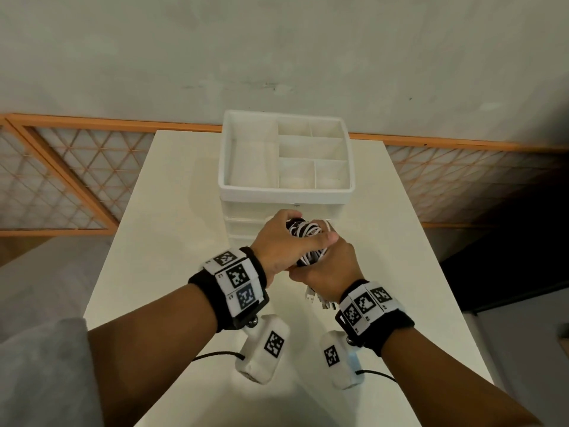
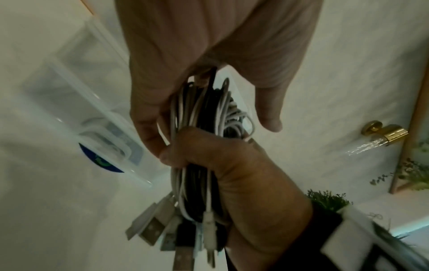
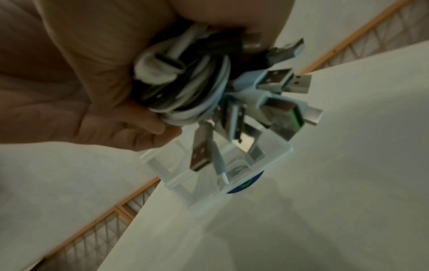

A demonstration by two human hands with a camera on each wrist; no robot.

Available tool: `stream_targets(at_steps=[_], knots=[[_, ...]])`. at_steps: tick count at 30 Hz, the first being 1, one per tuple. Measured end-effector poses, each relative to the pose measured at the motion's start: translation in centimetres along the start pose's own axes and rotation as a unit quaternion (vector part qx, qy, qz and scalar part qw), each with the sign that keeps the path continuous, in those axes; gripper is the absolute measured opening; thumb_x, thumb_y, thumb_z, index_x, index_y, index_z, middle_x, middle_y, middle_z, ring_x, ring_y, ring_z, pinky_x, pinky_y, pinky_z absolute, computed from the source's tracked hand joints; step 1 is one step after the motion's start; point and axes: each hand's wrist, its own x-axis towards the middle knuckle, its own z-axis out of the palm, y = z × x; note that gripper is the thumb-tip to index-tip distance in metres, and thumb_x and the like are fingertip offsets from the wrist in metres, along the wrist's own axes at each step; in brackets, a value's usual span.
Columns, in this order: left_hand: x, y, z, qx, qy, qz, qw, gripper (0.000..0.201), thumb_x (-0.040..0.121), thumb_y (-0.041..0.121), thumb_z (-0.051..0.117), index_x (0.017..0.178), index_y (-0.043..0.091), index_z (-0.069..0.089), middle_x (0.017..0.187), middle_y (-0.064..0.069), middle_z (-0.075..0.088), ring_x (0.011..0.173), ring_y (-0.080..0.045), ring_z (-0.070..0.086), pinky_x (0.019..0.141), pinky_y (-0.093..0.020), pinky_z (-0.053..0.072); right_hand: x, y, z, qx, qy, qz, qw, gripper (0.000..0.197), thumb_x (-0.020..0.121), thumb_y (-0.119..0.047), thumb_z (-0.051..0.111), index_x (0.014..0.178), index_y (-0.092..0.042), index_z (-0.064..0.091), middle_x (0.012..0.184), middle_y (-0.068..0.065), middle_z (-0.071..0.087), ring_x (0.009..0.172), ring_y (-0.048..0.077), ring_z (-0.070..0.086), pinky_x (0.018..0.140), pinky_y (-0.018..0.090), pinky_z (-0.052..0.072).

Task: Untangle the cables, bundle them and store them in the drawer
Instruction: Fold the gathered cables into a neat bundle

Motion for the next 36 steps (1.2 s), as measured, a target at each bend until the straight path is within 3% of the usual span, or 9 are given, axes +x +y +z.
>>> stream_targets(at_steps=[3, 8, 12, 20, 23, 25, 28, 34, 36], knots=[[0.0, -0.3, 0.0, -0.002, 0.035, 0.006, 0.999, 0.058, 0.064, 0.041, 0.088, 0.113, 0.03, 0.058, 0.112, 0.003, 0.066, 0.099, -0.018, 0.067, 0.084, -0.044, 0.06, -0.1, -0.4, 0.0, -0.044, 0.004, -0.019, 0.999, 0.06, 0.048, -0.031, 0.078, 0.102, -0.035, 0.052, 0.078, -0.009, 0.07, 0.071, 0.012, 0.07, 0.063, 0.039, 0.062], [-0.6, -0.1, 0.0, -0.028, 0.057, -0.011, 0.998, 0.051, 0.062, 0.059, 0.08, 0.101, 0.03, 0.064, 0.102, 0.001, 0.072, 0.093, -0.021, 0.071, 0.079, -0.047, 0.061, -0.3, -1.1, 0.1, -0.129, -0.01, -0.04, 0.991, 0.078, 0.052, -0.037, 0.079, 0.122, -0.039, 0.044, 0.08, -0.013, 0.068, 0.073, 0.012, 0.069, 0.066, 0.035, 0.061], [-1.1, 0.0, -0.3, -0.032, 0.039, 0.007, 0.999, 0.026, 0.082, 0.031, 0.071, 0.107, 0.029, 0.066, 0.107, -0.006, 0.072, 0.092, -0.023, 0.071, 0.08, -0.046, 0.061, -0.6, -1.2, -0.3, -0.087, -0.029, -0.034, 0.995, 0.077, 0.052, -0.029, 0.078, 0.119, -0.042, 0.042, 0.081, -0.01, 0.069, 0.072, 0.013, 0.07, 0.062, 0.037, 0.062], [-1.5, -0.9, -2.6, 0.005, -0.091, 0.064, 0.994, 0.045, 0.082, 0.005, 0.076, 0.121, 0.023, 0.064, 0.115, -0.006, 0.068, 0.104, -0.024, 0.069, 0.078, -0.046, 0.061, -0.7, -1.0, -1.4, 0.009, -0.077, -0.012, 0.997, 0.072, 0.054, -0.014, 0.082, 0.116, -0.035, 0.053, 0.092, -0.008, 0.071, 0.076, 0.009, 0.072, 0.063, 0.032, 0.062], [-1.1, -1.4, -2.4, 0.108, -0.053, 0.109, 0.987, 0.047, 0.079, 0.009, 0.079, 0.118, 0.027, 0.061, 0.111, -0.001, 0.068, 0.102, -0.02, 0.068, 0.077, -0.044, 0.062, -0.6, -0.8, -1.0, 0.023, -0.091, -0.013, 0.995, 0.071, 0.054, -0.013, 0.083, 0.116, -0.034, 0.053, 0.095, -0.007, 0.071, 0.078, 0.01, 0.072, 0.064, 0.033, 0.063], [-1.0, -1.9, -2.3, 0.18, -0.008, 0.147, 0.973, 0.043, 0.079, 0.016, 0.077, 0.116, 0.03, 0.059, 0.106, 0.006, 0.069, 0.098, -0.012, 0.067, 0.081, -0.031, 0.06, -0.5, -0.9, -0.8, 0.035, -0.096, -0.021, 0.995, 0.069, 0.057, -0.013, 0.086, 0.116, -0.033, 0.054, 0.096, -0.008, 0.071, 0.077, 0.006, 0.071, 0.063, 0.025, 0.061], [-1.1, -2.2, -1.9, 0.206, 0.05, 0.174, 0.962, 0.043, 0.079, 0.018, 0.075, 0.115, 0.03, 0.055, 0.099, 0.008, 0.068, 0.087, -0.001, 0.065, 0.064, -0.009, 0.051, -0.4, -1.3, -0.9, 0.023, -0.101, -0.034, 0.994, 0.067, 0.059, -0.018, 0.087, 0.115, -0.033, 0.052, 0.095, -0.011, 0.07, 0.078, 0.0, 0.069, 0.062, 0.015, 0.054], [-0.8, -1.4, -2.3, 0.203, 0.008, 0.088, 0.975, 0.059, 0.065, 0.02, 0.084, 0.114, 0.025, 0.051, 0.097, 0.001, 0.068, 0.086, -0.017, 0.069, 0.069, -0.033, 0.062, -0.7, -1.6, -0.7, -0.011, -0.106, -0.027, 0.994, 0.071, 0.058, -0.026, 0.086, 0.118, -0.033, 0.049, 0.093, -0.008, 0.069, 0.077, 0.009, 0.07, 0.065, 0.027, 0.062], [-0.8, -1.3, -2.2, 0.21, 0.034, 0.088, 0.973, 0.054, 0.067, 0.018, 0.081, 0.112, 0.023, 0.051, 0.095, 0.001, 0.067, 0.085, -0.015, 0.067, 0.067, -0.029, 0.059, -0.7, -1.8, -0.1, -0.034, -0.086, -0.04, 0.995, 0.074, 0.056, -0.031, 0.082, 0.12, -0.035, 0.045, 0.091, -0.009, 0.069, 0.078, 0.012, 0.07, 0.069, 0.036, 0.062]])
